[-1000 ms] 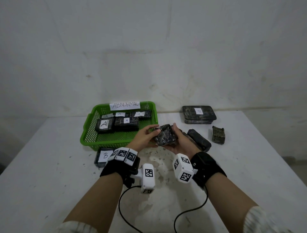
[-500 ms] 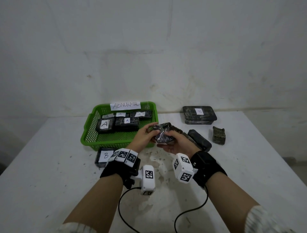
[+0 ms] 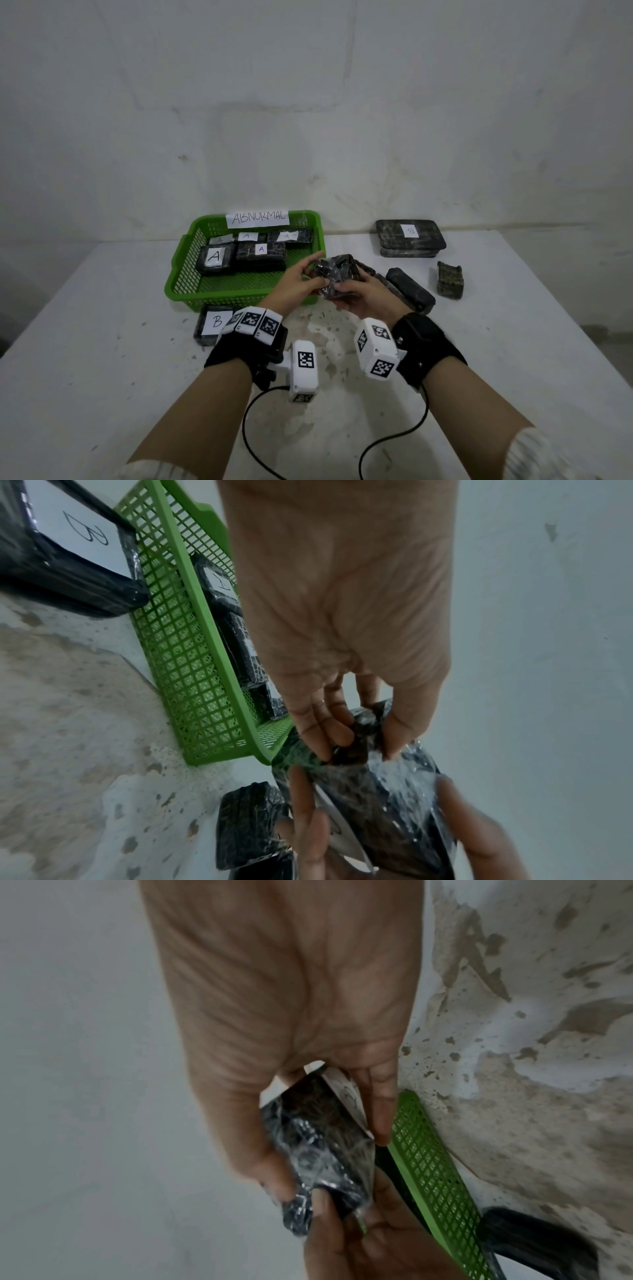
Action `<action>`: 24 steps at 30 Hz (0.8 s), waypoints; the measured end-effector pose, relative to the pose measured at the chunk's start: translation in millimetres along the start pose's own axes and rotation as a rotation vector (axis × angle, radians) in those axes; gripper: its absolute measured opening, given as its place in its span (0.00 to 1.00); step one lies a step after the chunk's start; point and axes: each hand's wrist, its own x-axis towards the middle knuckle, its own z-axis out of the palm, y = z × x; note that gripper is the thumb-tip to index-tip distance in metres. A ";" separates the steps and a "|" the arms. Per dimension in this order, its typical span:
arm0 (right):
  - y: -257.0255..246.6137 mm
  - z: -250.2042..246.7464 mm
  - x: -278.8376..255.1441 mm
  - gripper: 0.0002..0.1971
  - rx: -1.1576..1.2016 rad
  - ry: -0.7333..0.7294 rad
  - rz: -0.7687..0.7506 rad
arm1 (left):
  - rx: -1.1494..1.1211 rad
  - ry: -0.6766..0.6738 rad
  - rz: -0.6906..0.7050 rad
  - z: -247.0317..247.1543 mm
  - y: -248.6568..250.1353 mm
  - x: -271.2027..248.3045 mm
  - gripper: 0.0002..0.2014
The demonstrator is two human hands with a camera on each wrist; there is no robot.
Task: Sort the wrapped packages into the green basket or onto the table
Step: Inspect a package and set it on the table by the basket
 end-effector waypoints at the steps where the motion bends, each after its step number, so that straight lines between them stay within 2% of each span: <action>1: 2.2 -0.8 2.0 0.30 -0.007 0.012 -0.025 | -0.018 -0.002 -0.010 0.9 0.5 -0.5 0.27; 4: 3.4 -4.8 3.6 0.41 -0.062 0.040 -0.088 | -0.087 0.024 -0.052 4.2 3.7 -2.3 0.16; 6: -0.7 -6.1 2.6 0.42 -0.056 0.046 -0.095 | -0.128 0.087 -0.075 3.6 5.6 -2.2 0.14; 9: -7.8 -6.6 -2.6 0.42 -0.014 -0.033 -0.065 | -0.150 0.213 -0.090 -1.1 4.9 0.5 0.17; 11: -7.2 -7.9 -5.7 0.42 -0.093 -0.078 -0.070 | -0.167 0.249 -0.111 -5.2 3.9 1.8 0.22; 14: -3.2 -8.9 -11.4 0.40 -0.287 -0.062 -0.161 | -0.198 0.242 -0.162 -7.6 3.2 1.1 0.26; 18: -2.4 -3.8 -15.7 0.30 -0.604 -0.016 -0.398 | -0.142 0.214 -0.220 -7.4 -1.2 1.7 0.27; 22: -3.9 -1.1 -14.9 0.28 -0.741 0.034 -0.442 | -0.216 0.259 -0.235 -4.6 -3.2 6.2 0.26; 24: -6.0 -0.8 -16.3 0.30 -0.666 0.070 -0.430 | -0.274 0.272 -0.215 -4.5 -2.3 7.6 0.23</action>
